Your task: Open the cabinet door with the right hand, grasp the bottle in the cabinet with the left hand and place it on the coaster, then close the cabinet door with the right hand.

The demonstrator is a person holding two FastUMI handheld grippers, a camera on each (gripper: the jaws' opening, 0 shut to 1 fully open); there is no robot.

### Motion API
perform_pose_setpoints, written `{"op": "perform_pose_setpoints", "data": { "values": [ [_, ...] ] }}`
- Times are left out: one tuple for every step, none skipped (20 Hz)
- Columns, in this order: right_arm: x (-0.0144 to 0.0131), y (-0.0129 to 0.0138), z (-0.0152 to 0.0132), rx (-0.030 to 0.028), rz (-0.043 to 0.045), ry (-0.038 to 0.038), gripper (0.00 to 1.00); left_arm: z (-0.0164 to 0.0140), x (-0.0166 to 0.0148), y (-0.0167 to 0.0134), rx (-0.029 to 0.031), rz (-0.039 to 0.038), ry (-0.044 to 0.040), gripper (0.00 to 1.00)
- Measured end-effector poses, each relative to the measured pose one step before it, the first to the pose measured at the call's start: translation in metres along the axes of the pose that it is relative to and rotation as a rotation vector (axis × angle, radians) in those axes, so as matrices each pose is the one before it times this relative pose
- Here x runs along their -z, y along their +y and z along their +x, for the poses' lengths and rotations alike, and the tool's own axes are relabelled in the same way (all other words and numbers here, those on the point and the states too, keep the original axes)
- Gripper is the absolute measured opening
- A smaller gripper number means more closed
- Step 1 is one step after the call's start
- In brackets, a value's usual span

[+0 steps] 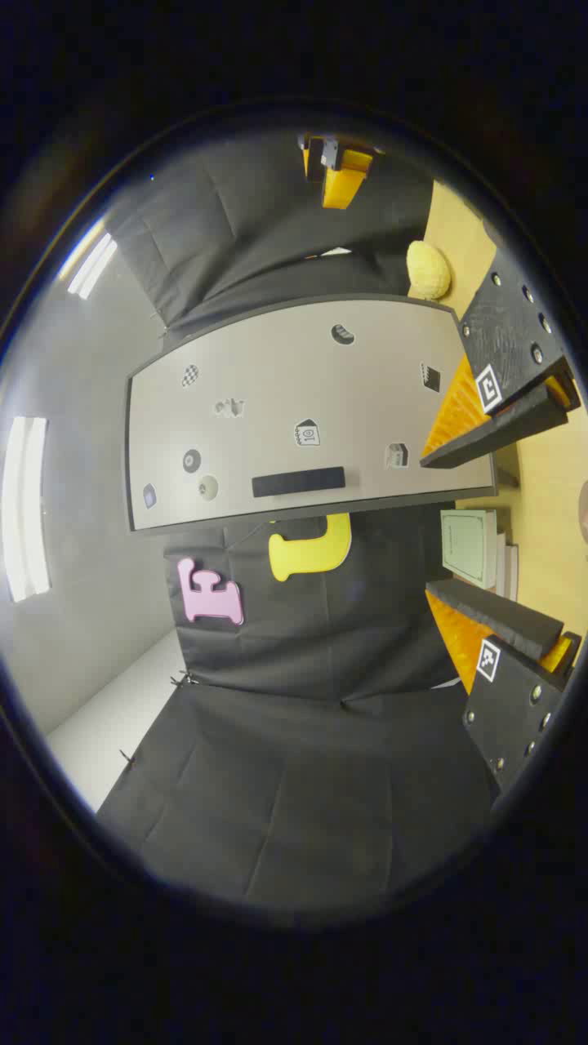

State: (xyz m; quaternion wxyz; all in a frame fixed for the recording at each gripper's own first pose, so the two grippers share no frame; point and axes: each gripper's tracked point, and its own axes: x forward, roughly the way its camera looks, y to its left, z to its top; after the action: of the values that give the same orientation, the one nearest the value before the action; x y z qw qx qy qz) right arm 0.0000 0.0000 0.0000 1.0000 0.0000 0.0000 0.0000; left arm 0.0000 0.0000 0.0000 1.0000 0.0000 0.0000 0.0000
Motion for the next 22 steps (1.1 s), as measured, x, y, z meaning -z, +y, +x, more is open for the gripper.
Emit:
{"op": "perform_pose_setpoints", "data": {
  "values": [
    [0.00019, 0.00022, 0.00017, -0.00105, 0.00134, -0.00193, 0.98, -0.00034, 0.00018, 0.00014, -0.00228, 0.00421, -0.00071, 0.84],
    [-0.00082, 0.00064, 0.00004, 0.00201, -0.00085, -0.00100, 0.97, 0.00003, -0.00062, 0.00040, -0.00381, 0.00302, -0.00174, 0.82],
    [0.00109, -0.00148, 0.00025, 0.00219, -0.00183, -0.00051, 0.98, 0.00017, 0.00058, 0.00007, -0.00246, 0.00089, -0.00149, 0.82],
    [0.00027, 0.00017, 0.00027, 0.00121, 0.00006, 0.00064, 0.98, -0.00016, -0.00109, -0.00027, -0.00097, -0.00026, -0.00026, 0.84],
    [0.00058, 0.00017, 0.00005, -0.00065, 0.00181, 0.00188, 0.98, -0.00035, -0.00121, 0.00003, -0.00107, -0.00164, -0.00102, 0.84],
    [0.00025, 0.00116, -0.00049, -0.00255, 0.00194, 0.00052, 0.98, 0.00013, -0.00073, -0.00015, -0.00002, -0.00123, 0.00019, 0.84],
    [0.00068, -0.00011, -0.00031, -0.00067, -0.00026, 0.00099, 0.98, -0.00018, 0.00031, 0.00041, -0.00136, -0.00016, -0.00021, 0.84],
    [-0.00078, 0.00047, 0.00035, -0.00035, -0.00051, 0.00016, 0.98, 0.00028, -0.00042, 0.00012, -0.00116, 0.00032, -0.00030, 0.82],
    [0.00048, 0.00027, 0.00000, -0.00254, 0.00065, 0.00082, 0.98, -0.00048, -0.00006, 0.00001, -0.00191, 0.00055, 0.00018, 0.82],
    [-0.00030, 0.00154, 0.00015, -0.00331, 0.00047, 0.00092, 0.98, 0.00007, -0.00094, -0.00011, -0.00130, 0.00025, -0.00040, 0.82],
    [0.00098, 0.00046, -0.00059, -0.00221, -0.00124, -0.00020, 0.98, -0.00006, -0.00025, 0.00008, -0.00163, 0.00011, -0.00082, 0.82],
    [-0.00068, 0.00071, -0.00027, -0.00122, -0.00263, 0.00000, 0.98, 0.00020, -0.00032, 0.00001, -0.00121, 0.00017, 0.00012, 0.82],
    [-0.00020, 0.00066, 0.00035, -0.00094, -0.00207, -0.00007, 0.98, 0.00004, 0.00058, 0.00025, -0.00141, 0.00033, -0.00018, 0.82],
    [-0.00106, 0.00133, 0.00070, -0.00334, -0.00093, 0.00043, 0.98, 0.00015, -0.00076, 0.00002, -0.00135, -0.00029, 0.00030, 0.82],
    [-0.00011, 0.00087, 0.00053, -0.00209, -0.00095, -0.00042, 0.98, -0.00016, 0.00066, 0.00040, -0.00139, -0.00056, -0.00005, 0.82],
    [-0.00160, 0.00142, 0.00105, -0.00131, -0.00273, -0.00009, 0.98, 0.00022, -0.00078, 0.00035, -0.00203, -0.00084, -0.00030, 0.82],
    [-0.00055, 0.00052, -0.00065, -0.00343, -0.00239, -0.00074, 0.98, -0.00020, 0.00000, 0.00017, -0.00292, -0.00069, -0.00136, 0.84],
    [-0.00303, 0.00204, 0.00093, -0.00469, -0.00058, -0.00363, 0.98, -0.00008, -0.00096, 0.00096, -0.00508, 0.00016, -0.00222, 0.84],
    [-0.00427, 0.00299, 0.00366, -0.00624, 0.00272, -0.00487, 0.98, 0.00027, 0.00023, 0.00041, -0.00734, 0.00014, -0.00121, 0.84],
    [-0.00493, 0.00348, 0.00220, -0.00904, 0.00465, -0.00537, 0.98, 0.00026, 0.00030, 0.00165, -0.00972, -0.00021, -0.00016, 0.82],
    [-0.00560, 0.00471, 0.00418, -0.00894, 0.00435, -0.00614, 0.97, 0.00081, 0.00079, 0.00138, -0.01275, -0.00066, -0.00077, 0.82],
    [-0.00707, 0.00514, 0.00515, -0.00777, 0.00207, -0.00495, 0.98, 0.00064, 0.00015, 0.00243, -0.01498, -0.00050, 0.00033, 0.82]
  ]
}}
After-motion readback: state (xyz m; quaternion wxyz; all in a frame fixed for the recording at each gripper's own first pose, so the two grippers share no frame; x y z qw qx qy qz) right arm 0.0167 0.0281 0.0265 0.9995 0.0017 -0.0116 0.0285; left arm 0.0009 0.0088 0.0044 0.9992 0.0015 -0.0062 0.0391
